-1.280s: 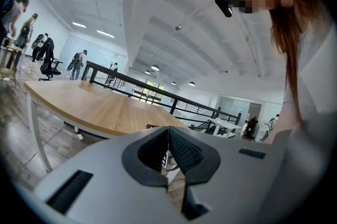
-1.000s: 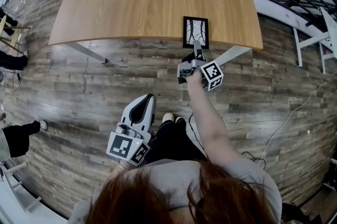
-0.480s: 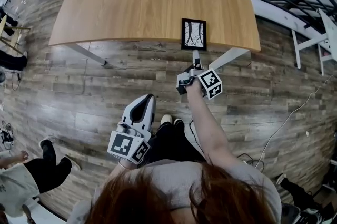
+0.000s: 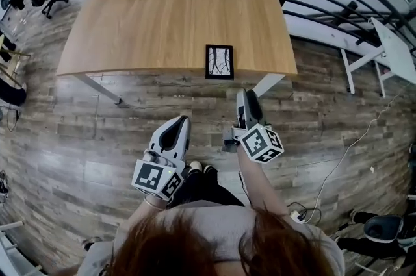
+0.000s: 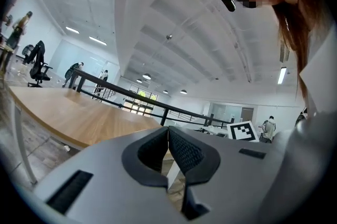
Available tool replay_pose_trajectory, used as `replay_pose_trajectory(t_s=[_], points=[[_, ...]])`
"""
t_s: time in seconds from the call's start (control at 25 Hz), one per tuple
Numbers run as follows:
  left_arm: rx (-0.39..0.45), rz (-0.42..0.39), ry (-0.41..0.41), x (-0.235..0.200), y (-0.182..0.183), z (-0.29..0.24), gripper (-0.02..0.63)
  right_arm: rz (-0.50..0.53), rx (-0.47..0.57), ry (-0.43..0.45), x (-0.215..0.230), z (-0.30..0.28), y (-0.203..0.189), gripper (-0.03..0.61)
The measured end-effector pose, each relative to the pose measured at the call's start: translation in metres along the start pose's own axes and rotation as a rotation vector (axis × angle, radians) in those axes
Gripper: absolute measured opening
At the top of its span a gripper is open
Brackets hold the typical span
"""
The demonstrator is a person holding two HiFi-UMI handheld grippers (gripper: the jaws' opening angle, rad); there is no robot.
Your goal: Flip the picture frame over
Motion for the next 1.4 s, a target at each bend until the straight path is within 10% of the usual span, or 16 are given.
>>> replay_pose_trajectory(t_s=[0.28,0.64,1.4], points=[[0.093,-0.044,-0.095,0.046,0.033,-0.015,0.008,0.549,0.067,0.146,-0.077,0.049,0.075,0.163],[0.110,-0.090,-0.146,0.076,0.040,-0.015,0.009,0.517,0.051,0.215,-0.102,0.075,0.092,0.017],[0.119,-0.087,-0.157,0.083,0.045,-0.007,0.009,0.526,-0.020,0.269,-0.124,0.076,0.072,0.017]])
Point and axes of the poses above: the fingertips, and each gripper's own axes: z backward along the fingers, x to its right, y out of its top, the point moved 2 cm from there along z, backward along the fingers, and after that the axes turned 10 degrees about z, right-handed, at the moved point
